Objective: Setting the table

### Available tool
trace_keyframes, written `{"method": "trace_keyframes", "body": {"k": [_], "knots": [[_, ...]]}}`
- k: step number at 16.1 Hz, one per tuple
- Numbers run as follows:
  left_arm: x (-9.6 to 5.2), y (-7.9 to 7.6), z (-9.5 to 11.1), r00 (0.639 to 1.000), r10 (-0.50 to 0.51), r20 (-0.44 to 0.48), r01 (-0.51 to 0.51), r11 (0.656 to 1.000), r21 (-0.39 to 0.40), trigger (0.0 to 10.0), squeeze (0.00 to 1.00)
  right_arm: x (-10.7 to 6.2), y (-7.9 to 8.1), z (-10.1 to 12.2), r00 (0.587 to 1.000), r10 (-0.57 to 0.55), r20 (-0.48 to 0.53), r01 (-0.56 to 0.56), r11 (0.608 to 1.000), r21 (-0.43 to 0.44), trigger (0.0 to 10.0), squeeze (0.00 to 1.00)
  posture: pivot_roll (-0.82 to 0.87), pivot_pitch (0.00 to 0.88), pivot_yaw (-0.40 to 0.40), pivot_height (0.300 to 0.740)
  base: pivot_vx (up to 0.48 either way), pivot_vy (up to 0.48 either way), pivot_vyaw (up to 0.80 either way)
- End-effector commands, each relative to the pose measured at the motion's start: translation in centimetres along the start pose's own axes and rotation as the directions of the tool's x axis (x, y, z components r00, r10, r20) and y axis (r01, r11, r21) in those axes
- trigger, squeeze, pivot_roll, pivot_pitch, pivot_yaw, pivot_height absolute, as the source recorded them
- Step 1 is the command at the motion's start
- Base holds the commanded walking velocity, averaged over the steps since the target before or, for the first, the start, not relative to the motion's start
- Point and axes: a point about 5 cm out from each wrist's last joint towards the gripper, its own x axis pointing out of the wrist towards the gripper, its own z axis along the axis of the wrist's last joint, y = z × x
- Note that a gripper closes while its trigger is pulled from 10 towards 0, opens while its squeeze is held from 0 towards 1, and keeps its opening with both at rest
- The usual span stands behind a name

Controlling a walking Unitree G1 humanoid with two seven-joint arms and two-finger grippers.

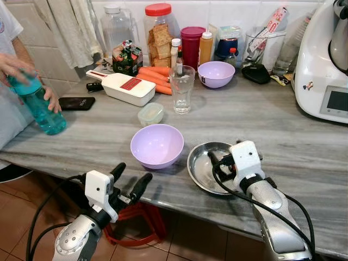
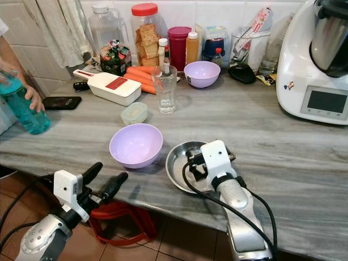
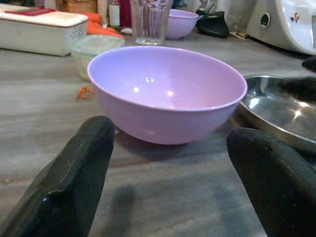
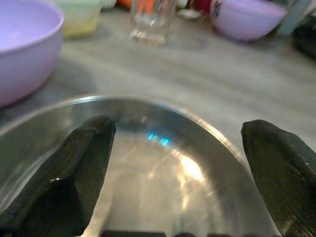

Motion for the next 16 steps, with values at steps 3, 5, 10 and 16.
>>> {"method": "trace_keyframes", "body": {"k": [3,5,10,16], "knots": [[-0.3,0.8,-0.5,1.000,0.001,-0.007,-0.001,1.000,0.012,10.0,0.00,-0.1,1.4,0.0,0.991,0.123,-0.051,-0.120,0.992,0.046,10.0,1.00,-0.03,0.016,0.091,0.740,0.000,0.000,0.00],[-0.3,0.8,-0.8,1.000,-0.003,-0.010,0.003,1.000,0.005,10.0,0.00,0.0,2.0,0.0,0.981,0.178,-0.076,-0.173,0.983,0.066,10.0,1.00,-0.03,0.014,0.089,0.740,0.000,0.000,0.00],[-0.4,0.8,-1.7,0.998,-0.055,-0.022,0.055,0.998,-0.012,10.0,0.00,0.4,2.6,-0.3,0.957,0.255,-0.139,-0.241,0.965,0.108,10.0,0.97,-0.03,0.012,0.087,0.740,0.000,0.000,0.00],[-1.0,1.3,-2.7,0.998,-0.055,-0.029,0.054,0.998,-0.020,10.0,0.00,1.2,3.6,0.0,0.950,0.284,-0.133,-0.267,0.954,0.136,10.0,0.77,-0.02,0.014,0.087,0.740,0.000,0.000,0.00]]}}
